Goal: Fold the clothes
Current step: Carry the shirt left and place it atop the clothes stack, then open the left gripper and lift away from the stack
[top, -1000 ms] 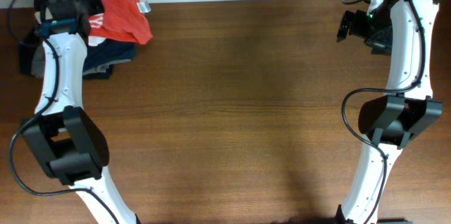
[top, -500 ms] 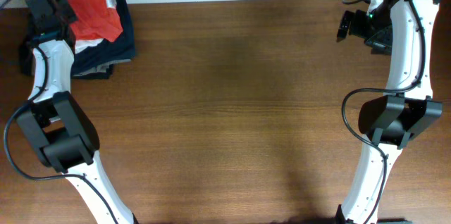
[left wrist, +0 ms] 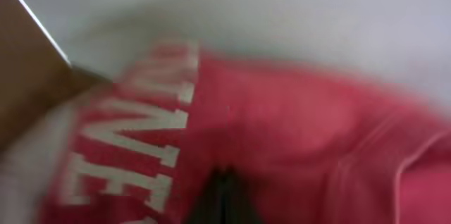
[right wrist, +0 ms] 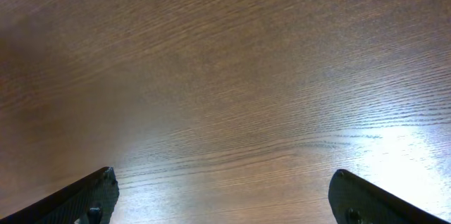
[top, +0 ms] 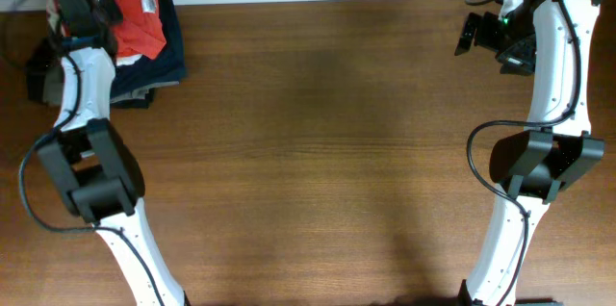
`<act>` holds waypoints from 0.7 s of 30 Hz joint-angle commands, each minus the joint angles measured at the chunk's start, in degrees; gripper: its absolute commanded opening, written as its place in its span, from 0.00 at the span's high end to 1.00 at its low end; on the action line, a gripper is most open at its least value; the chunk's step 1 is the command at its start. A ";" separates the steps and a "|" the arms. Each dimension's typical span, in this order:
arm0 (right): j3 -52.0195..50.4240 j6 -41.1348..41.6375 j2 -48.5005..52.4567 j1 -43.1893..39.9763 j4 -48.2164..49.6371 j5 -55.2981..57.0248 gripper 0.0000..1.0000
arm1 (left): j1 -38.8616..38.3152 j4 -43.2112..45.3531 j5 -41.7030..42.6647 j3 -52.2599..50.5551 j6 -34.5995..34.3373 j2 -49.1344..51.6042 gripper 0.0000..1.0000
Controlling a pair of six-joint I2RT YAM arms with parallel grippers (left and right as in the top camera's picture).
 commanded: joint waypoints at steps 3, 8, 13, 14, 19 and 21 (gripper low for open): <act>0.55 0.09 -0.81 -0.15 -0.35 -0.98 0.01 | 0.31 -5.99 0.79 1.66 0.31 3.39 1.00; 0.55 0.09 -0.81 -0.15 -0.35 -2.89 0.01 | -0.09 -6.80 0.83 10.58 0.31 -2.43 0.94; 0.55 0.09 -0.81 -0.15 -0.33 -2.86 0.01 | -0.13 -9.77 9.66 10.25 0.24 3.87 0.94; 0.55 0.09 -0.81 -0.15 -0.33 -2.86 0.01 | -0.13 -10.69 14.91 10.25 0.04 6.73 0.93; 0.55 0.09 -0.81 -0.15 -0.33 -2.89 0.01 | -0.17 -16.76 15.23 11.47 0.07 9.60 0.73; 0.55 0.11 -0.81 -0.15 -0.33 -2.89 0.01 | -0.11 -16.74 15.37 14.91 0.07 5.99 0.17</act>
